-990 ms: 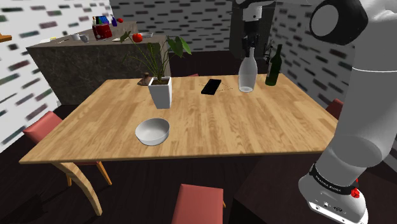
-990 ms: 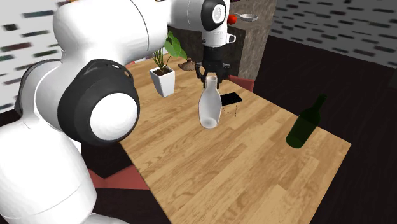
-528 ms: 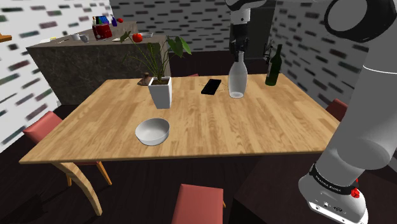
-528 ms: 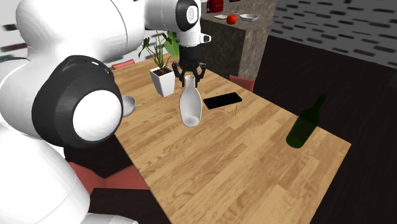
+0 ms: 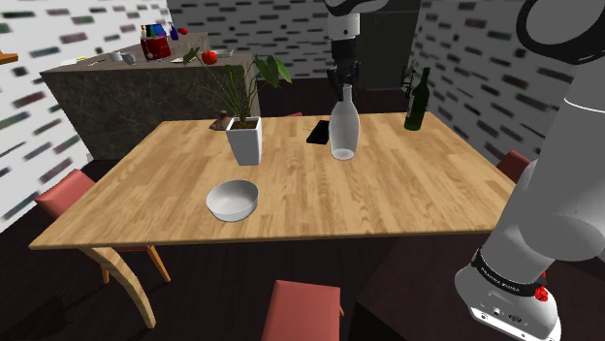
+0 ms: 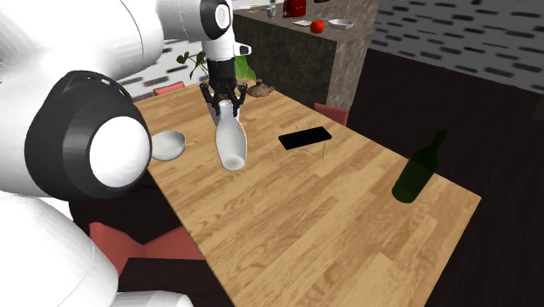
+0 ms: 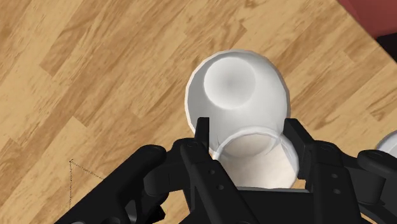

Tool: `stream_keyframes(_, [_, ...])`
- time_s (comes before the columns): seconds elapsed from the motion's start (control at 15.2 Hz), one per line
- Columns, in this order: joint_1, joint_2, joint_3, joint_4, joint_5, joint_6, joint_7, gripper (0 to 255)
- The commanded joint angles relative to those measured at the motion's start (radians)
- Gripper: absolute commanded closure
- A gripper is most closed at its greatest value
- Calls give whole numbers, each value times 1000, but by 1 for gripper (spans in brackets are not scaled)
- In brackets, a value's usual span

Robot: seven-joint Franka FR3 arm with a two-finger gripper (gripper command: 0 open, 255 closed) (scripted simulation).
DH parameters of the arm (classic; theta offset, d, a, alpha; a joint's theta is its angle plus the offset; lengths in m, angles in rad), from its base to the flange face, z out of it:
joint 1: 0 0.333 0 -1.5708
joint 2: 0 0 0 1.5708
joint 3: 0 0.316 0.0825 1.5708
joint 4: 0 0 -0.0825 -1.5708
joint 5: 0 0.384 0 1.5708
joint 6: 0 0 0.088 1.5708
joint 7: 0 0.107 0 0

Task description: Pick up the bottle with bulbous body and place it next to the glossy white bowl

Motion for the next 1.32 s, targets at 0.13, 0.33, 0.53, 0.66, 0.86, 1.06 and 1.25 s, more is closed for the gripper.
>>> stream_keyframes(0.13, [50, -2, 41, -1, 7, 0, 93, 255])
stream_keyframes(0.33, [86, 8, 73, 13, 14, -4, 160, 255])
stream_keyframes(0.53, [122, 27, 103, 38, 23, -9, 226, 255])
stream_keyframes(0.66, [146, 45, 122, 61, 28, -14, 269, 255])
stream_keyframes(0.86, [181, 79, 150, 107, 36, -24, 333, 255])
stream_keyframes(1.06, [216, 123, 176, 168, 42, -38, 395, 255])
stream_keyframes(1.25, [224, 128, 181, 147, 43, -13, 407, 255])
